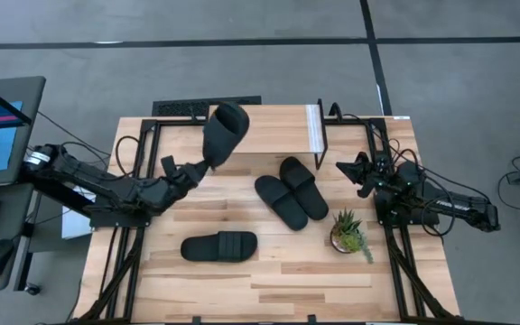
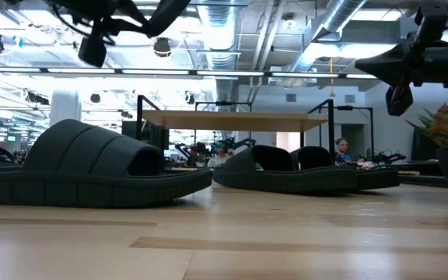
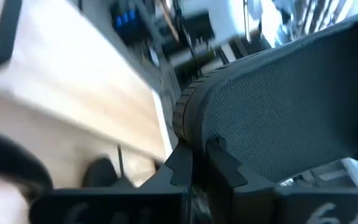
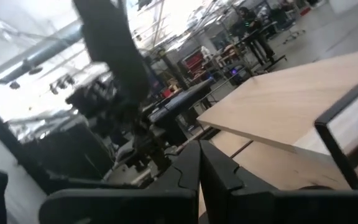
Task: Pick and place slides into the shelf
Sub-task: Put the black slipper on the shelf
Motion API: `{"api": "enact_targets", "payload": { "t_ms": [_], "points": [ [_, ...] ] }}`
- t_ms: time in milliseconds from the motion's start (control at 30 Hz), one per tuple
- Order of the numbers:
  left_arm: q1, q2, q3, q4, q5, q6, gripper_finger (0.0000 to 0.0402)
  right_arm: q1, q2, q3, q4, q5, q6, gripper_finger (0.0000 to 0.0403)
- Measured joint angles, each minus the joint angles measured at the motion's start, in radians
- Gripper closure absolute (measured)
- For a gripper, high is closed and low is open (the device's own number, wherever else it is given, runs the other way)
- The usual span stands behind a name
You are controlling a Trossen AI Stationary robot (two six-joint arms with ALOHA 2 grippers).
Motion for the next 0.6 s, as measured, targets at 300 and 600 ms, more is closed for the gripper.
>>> {"api": "enact_targets", "payload": {
  "t_ms": [300, 600],
  "points": [
    [0.07, 0.12, 0.172, 0.0, -0.314, 0.069, 0.0393, -0.001, 0.0, 0.0, 0.0, -0.074, -0.045, 0.0403],
    [0.163, 0.285, 0.302, -0.005, -0.327, 0.068, 0.0399, -0.001, 0.0, 0.0, -0.021, -0.108, -0.188, 0.0403]
  ]
}}
